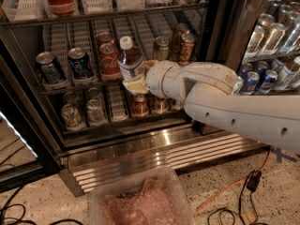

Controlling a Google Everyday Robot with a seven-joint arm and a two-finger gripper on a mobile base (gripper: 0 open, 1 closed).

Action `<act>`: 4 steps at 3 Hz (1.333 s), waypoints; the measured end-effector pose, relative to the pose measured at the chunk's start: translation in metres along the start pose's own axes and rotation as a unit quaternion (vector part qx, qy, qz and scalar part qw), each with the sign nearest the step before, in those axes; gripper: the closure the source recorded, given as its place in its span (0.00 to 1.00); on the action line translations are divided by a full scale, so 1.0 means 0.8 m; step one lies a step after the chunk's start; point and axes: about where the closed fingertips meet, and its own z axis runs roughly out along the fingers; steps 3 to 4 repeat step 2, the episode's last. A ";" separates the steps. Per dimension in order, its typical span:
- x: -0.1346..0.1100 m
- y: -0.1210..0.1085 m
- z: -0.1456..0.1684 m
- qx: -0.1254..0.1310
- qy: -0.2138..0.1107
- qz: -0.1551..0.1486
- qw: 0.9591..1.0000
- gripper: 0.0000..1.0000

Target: Pick blue plastic bottle from middle shelf of fridge

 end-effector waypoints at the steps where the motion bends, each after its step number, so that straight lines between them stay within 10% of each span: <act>1: -0.005 -0.010 -0.017 -0.019 -0.033 0.023 0.999 1.00; 4: -0.015 -0.021 -0.028 -0.036 -0.055 0.029 0.997 1.00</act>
Offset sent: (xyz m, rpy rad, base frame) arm 0.0004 -0.0426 0.0458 0.1558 0.0004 0.1368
